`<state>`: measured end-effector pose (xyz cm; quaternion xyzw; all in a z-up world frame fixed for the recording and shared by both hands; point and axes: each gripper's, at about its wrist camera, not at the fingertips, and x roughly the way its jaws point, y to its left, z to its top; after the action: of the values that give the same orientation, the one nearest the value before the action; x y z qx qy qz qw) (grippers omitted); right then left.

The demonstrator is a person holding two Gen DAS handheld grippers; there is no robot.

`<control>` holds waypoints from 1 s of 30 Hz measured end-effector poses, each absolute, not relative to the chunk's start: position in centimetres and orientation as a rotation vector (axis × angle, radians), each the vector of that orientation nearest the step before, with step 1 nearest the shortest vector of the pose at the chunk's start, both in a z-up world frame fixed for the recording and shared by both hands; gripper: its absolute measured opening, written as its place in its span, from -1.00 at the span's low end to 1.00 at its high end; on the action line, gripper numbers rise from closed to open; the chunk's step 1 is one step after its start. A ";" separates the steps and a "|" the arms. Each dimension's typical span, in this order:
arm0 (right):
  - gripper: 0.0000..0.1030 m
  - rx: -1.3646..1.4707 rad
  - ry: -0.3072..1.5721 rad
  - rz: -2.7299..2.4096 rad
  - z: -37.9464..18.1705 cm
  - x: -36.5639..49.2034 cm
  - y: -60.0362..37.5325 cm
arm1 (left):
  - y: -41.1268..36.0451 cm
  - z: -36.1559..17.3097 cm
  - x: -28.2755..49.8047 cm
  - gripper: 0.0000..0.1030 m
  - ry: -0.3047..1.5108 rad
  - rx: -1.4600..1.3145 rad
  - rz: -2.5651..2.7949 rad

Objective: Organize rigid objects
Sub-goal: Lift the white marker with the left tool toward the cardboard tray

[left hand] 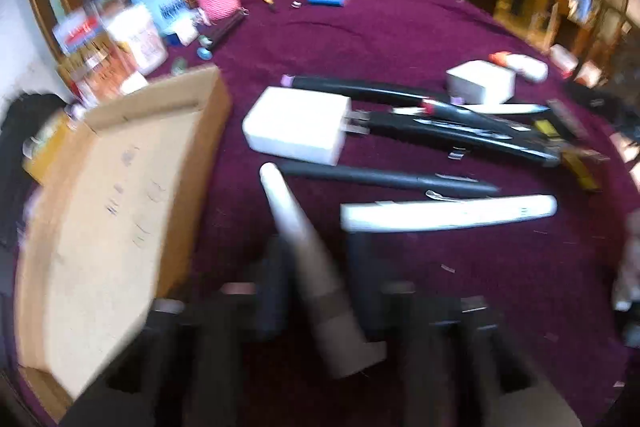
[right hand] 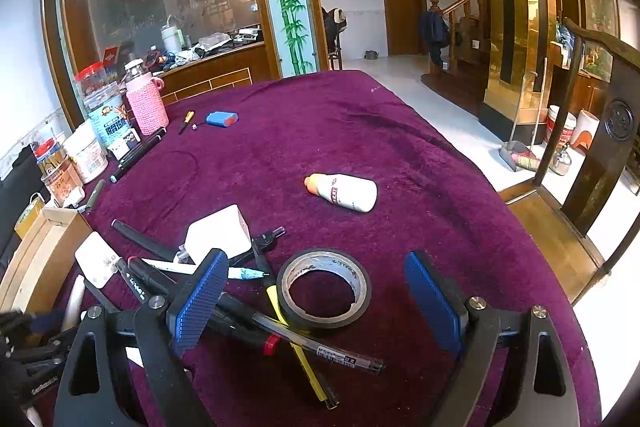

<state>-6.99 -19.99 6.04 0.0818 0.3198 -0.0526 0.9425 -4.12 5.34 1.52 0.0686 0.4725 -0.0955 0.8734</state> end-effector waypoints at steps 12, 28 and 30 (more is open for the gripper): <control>0.78 0.222 0.579 -0.074 9.8 -12.4 -20.2 | 13.0 12.5 -17.2 -0.76 0.728 -0.177 -0.494; 0.99 -0.131 0.062 -0.032 54.9 -26.7 -17.3 | 25.1 38.9 -29.5 -0.76 0.390 -0.138 -0.446; 0.99 -0.182 0.106 -0.041 57.1 -24.3 -15.7 | 25.6 41.1 -29.0 -0.76 0.355 -0.094 -0.363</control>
<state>-24.28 -15.66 57.10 -0.0911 0.0531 -0.0205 0.9942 -29.00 25.59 41.12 -0.0463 0.1756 -0.1793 0.9669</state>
